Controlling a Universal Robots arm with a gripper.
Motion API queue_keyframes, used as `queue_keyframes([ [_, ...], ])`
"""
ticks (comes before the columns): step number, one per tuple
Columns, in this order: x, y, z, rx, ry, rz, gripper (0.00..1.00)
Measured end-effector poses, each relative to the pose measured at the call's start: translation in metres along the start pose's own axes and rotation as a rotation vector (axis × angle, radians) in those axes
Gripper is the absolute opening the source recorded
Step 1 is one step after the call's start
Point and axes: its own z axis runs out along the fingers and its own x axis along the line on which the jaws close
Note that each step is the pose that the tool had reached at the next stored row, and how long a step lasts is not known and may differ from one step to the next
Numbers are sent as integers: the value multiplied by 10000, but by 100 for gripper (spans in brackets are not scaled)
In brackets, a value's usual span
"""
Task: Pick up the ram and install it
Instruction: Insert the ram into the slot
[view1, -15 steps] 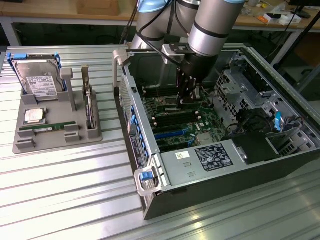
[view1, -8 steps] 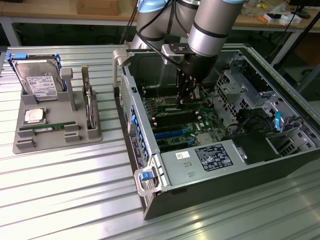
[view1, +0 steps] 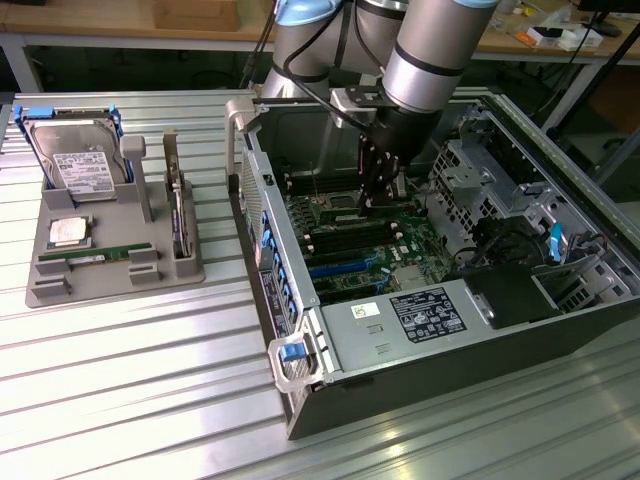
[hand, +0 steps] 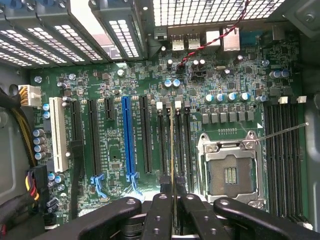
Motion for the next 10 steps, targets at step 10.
queue_keyframes([
  [10,1,19,1,254,-19,4,13],
])
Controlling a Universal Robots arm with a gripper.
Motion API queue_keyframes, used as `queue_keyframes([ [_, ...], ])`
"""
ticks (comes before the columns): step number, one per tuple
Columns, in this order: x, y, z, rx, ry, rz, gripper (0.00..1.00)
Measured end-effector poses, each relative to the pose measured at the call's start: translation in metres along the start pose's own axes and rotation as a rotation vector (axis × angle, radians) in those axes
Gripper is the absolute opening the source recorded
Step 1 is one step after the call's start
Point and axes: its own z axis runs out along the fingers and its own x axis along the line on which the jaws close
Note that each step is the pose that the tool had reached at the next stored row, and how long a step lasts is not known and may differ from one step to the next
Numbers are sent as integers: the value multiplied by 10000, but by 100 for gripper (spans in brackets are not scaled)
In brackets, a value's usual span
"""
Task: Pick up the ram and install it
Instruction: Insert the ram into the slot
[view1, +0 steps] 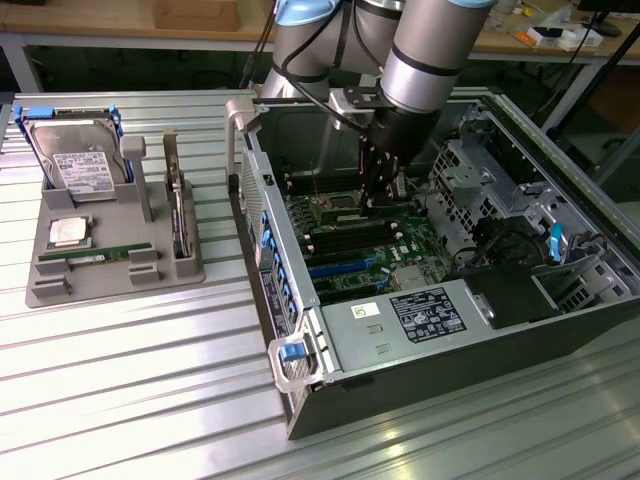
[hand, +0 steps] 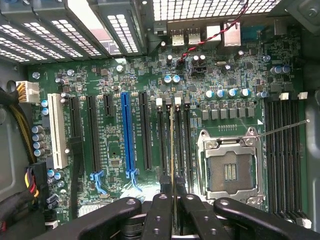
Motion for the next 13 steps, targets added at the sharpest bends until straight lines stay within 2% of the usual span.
queue_keyframes([
  [6,0,0,11,0,-1,1,13],
  [8,-2,-2,78,0,0,1,13],
  [13,-3,-5,158,-1,4,1,13],
])
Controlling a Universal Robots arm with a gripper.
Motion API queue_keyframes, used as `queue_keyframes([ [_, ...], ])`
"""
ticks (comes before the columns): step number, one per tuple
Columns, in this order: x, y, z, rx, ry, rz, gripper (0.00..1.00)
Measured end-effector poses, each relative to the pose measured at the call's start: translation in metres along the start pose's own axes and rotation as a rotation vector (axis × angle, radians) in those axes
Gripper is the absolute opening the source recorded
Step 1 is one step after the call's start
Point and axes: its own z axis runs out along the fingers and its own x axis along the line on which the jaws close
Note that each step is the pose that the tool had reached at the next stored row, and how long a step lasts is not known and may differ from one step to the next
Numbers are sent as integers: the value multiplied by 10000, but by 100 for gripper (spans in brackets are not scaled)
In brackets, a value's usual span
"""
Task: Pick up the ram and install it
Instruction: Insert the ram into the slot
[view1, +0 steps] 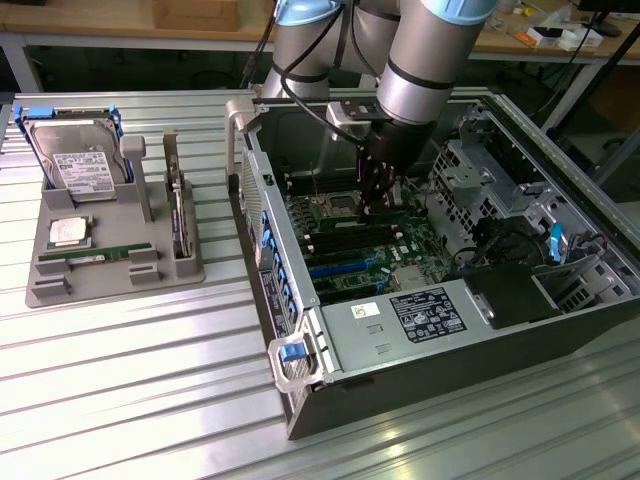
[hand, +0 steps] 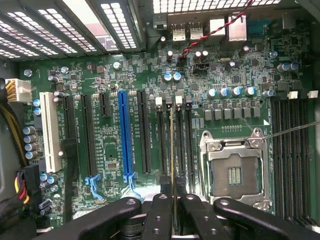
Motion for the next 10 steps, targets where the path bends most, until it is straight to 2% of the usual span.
queue_keyframes([
  [10,-3,-4,126,-1,1,0,13],
])
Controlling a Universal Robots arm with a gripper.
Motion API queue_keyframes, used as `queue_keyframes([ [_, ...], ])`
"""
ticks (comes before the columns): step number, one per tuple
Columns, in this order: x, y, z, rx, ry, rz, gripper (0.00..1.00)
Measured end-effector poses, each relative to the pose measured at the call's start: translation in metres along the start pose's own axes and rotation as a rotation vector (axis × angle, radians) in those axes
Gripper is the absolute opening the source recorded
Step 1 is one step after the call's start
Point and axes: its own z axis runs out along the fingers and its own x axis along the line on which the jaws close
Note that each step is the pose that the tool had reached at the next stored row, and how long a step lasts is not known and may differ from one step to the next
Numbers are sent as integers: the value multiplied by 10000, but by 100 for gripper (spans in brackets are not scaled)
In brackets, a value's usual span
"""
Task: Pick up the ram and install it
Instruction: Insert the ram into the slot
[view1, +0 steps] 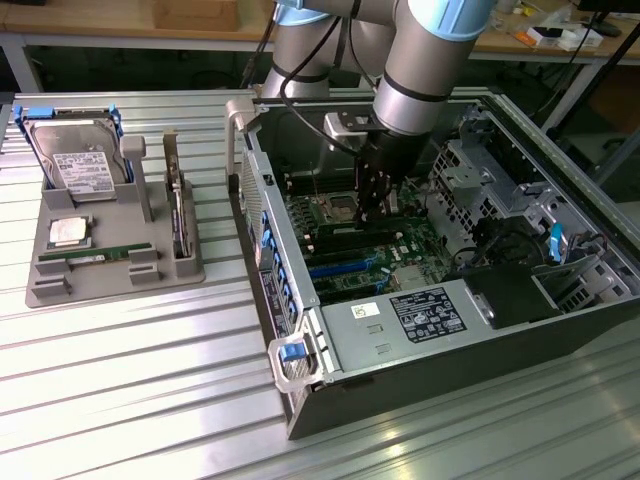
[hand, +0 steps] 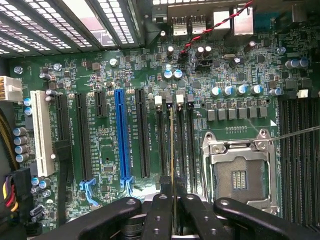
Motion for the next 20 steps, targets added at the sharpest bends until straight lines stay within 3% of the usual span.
queue_keyframes([
  [4,-6,0,2,3,13,1,13],
  [5,-40,3,0,10,142,6,13],
  [7,-41,3,0,11,150,5,13],
  [15,49,-3,1,2,11,2,13],
  [18,53,-4,2,1,7,1,13],
  [20,80,-6,2,-2,-27,1,13],
])
